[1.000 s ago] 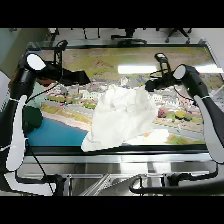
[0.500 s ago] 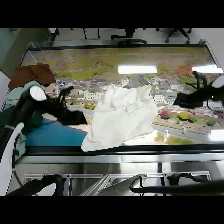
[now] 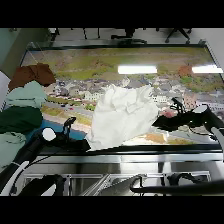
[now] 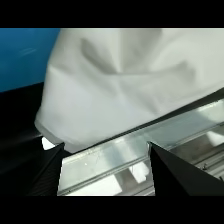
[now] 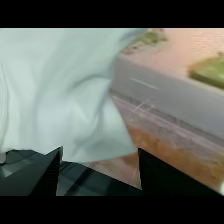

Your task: Fold the shirts.

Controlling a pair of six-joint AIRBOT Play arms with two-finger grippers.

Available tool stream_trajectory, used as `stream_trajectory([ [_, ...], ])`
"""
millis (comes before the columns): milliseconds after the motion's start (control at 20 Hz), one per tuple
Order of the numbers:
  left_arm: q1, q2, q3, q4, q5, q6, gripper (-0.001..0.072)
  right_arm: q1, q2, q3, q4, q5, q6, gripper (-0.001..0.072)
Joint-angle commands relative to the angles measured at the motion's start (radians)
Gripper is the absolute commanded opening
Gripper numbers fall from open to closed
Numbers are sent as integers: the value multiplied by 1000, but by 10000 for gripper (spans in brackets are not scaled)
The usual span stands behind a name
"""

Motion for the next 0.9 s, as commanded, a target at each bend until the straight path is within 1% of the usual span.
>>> stream_trajectory([
  [0,-41,-7,-39,2,157,-16,582,91,-66,-26,111,-47,-64,540],
  [50,-41,-29,-27,2,159,-16,582,110,-79,-26,130,-60,-74,538],
  [100,-41,-59,-9,2,156,-16,581,122,-89,-26,143,-70,-86,484],
  [150,-41,-92,12,2,148,-16,581,128,-92,-26,146,-81,-88,398],
  [200,-41,-132,40,3,134,-14,581,127,-93,-25,150,-89,-88,292],
  [300,-41,-209,90,4,106,8,579,116,-93,-19,151,-88,-105,110],
  [350,-41,-248,114,5,87,17,517,114,-93,-14,152,-87,-110,25],
  [400,-41,-282,137,11,65,27,301,113,-93,-8,152,-87,-110,25],
  [450,-41,-312,161,10,40,42,169,111,-92,-3,152,-84,-111,25],
  [500,-41,-333,185,11,16,54,147,111,-92,4,152,-79,-111,25],
  [550,-41,-347,211,11,-7,71,39,111,-92,11,151,-74,-111,25],
  [600,-41,-349,234,11,-23,84,15,110,-92,18,150,-68,-114,25],
  [750,-40,-294,294,10,-43,83,14,103,-76,47,148,-39,-114,24],
  [850,-38,-224,360,9,-90,82,14,79,-41,95,152,14,-114,24],
])
